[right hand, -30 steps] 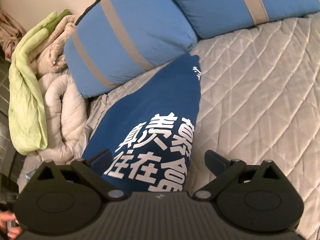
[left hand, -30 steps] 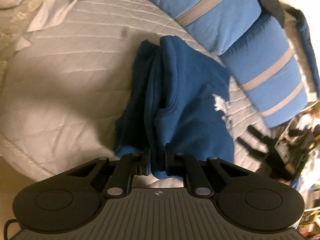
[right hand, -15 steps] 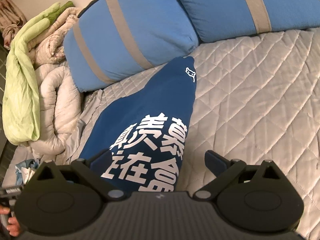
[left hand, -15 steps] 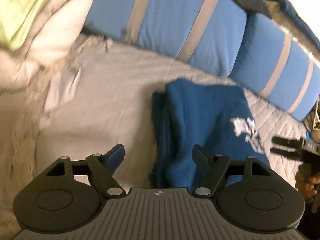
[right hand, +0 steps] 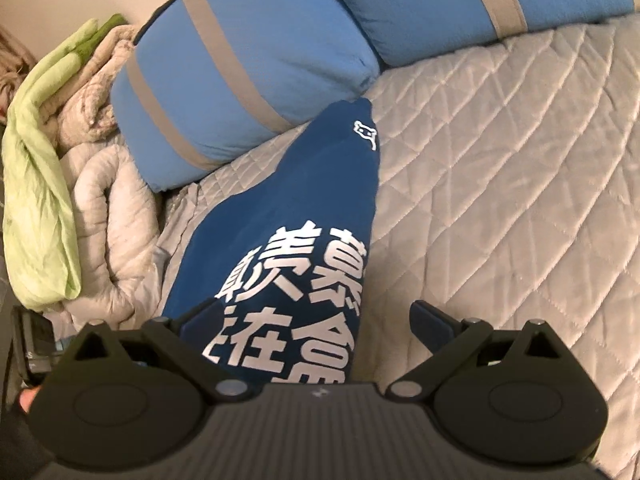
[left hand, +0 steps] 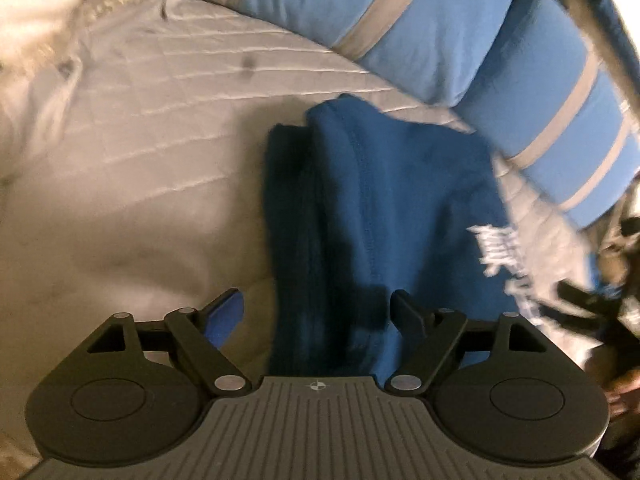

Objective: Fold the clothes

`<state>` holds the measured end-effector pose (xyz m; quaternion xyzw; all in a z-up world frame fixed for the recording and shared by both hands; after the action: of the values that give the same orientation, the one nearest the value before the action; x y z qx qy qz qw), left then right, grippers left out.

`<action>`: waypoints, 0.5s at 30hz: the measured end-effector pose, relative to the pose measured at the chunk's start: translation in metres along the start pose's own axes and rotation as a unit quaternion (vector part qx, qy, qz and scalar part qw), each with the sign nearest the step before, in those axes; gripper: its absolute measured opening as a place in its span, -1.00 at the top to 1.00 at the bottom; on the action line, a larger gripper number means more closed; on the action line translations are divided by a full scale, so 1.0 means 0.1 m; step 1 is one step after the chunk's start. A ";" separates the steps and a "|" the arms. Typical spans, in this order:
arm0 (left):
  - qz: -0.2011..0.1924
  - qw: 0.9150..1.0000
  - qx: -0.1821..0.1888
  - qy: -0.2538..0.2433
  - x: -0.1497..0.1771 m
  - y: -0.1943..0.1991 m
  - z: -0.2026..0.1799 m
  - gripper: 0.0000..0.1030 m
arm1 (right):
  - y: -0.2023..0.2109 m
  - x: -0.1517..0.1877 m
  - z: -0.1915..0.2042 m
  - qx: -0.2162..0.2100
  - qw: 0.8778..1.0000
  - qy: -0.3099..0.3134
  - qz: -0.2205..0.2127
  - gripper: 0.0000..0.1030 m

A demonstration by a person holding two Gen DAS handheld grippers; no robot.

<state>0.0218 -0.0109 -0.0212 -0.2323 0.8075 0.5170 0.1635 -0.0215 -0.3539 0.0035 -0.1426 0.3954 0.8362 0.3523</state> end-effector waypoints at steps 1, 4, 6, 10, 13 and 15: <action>0.003 1.000 0.012 -0.001 0.00 -0.01 0.00 -0.59 | -0.01 0.00 -0.01 0.001 1.000 -0.003 0.002 -0.99; 0.034 0.999 0.012 -0.006 0.05 -0.13 0.09 -0.60 | -0.06 -0.01 -0.04 0.002 1.000 -0.014 0.007 -0.99; 0.049 0.998 0.033 0.018 0.09 -0.23 0.19 -0.61 | -0.10 -0.03 -0.04 0.001 1.000 -0.018 0.006 -0.99; 0.034 0.993 0.104 0.047 0.12 -0.26 0.34 -0.76 | -0.17 -0.12 -0.05 -0.004 1.000 -0.023 0.003 -0.99; 0.025 0.984 0.152 0.089 0.14 -0.22 0.46 -0.76 | -0.28 -0.23 -0.11 -0.013 0.999 -0.048 0.006 -0.99; 0.030 0.973 0.190 0.128 0.16 -0.22 0.52 -0.75 | -0.38 -0.30 -0.19 -0.025 0.997 -0.074 0.012 -0.99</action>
<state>0.0217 0.0256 -0.0677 -0.2372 0.9116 0.3250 0.0844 0.0263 -0.3658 -0.0142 -0.0841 0.3485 0.8585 0.3666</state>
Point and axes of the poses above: each gripper's, at about its wrist camera, not at the fingertips, and y roughly against the way its jaws point, z to its left, x to its underside, the point moved 6 cm from there along -y, roughly the way its jaws point, and after that the axes turned 6 degrees about -z, right-handed, at the moved point
